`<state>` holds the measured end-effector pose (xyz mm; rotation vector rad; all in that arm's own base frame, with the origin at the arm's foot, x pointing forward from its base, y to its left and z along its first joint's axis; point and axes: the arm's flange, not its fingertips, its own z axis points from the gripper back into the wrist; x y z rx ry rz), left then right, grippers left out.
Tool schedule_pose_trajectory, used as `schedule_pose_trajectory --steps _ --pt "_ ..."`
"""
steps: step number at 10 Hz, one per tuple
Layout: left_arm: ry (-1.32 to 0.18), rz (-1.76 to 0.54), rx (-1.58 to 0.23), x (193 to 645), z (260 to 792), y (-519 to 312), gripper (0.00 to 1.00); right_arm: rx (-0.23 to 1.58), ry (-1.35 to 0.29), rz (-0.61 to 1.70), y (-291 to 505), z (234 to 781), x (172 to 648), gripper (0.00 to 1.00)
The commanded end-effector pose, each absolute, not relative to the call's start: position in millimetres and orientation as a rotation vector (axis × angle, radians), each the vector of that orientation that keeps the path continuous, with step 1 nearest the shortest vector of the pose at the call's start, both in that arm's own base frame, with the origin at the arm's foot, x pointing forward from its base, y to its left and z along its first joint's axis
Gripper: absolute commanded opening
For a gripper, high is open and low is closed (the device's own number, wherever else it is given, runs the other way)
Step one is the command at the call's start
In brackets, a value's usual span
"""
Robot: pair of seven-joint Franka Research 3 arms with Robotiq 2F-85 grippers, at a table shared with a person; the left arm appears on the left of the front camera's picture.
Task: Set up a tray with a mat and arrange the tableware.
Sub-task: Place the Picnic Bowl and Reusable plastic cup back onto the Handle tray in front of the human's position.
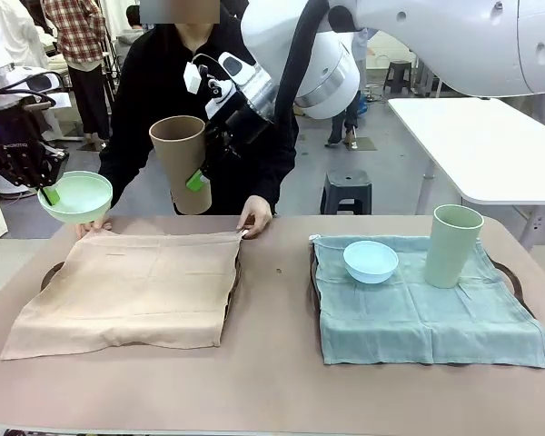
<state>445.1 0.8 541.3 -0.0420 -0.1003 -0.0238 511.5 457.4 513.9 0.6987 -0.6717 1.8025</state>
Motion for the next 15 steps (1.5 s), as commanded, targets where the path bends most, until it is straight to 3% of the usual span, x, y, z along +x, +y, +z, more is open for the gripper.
schedule_pose_trajectory --steps 1,9,10,15 --pt "-0.118 -0.027 -0.035 444 544 1 0.00 0.691 -0.680 1.800 456 515 510 0.00" --pt "-0.118 -0.027 -0.035 444 544 1 0.00 0.691 -0.680 1.800 456 515 510 0.00" --pt "-0.100 -0.024 -0.042 445 541 1 0.05 0.699 -0.672 1.803 457 514 511 0.82" --pt "-0.049 -0.004 -0.090 470 447 22 0.05 0.794 -0.632 1.787 473 406 537 0.82"
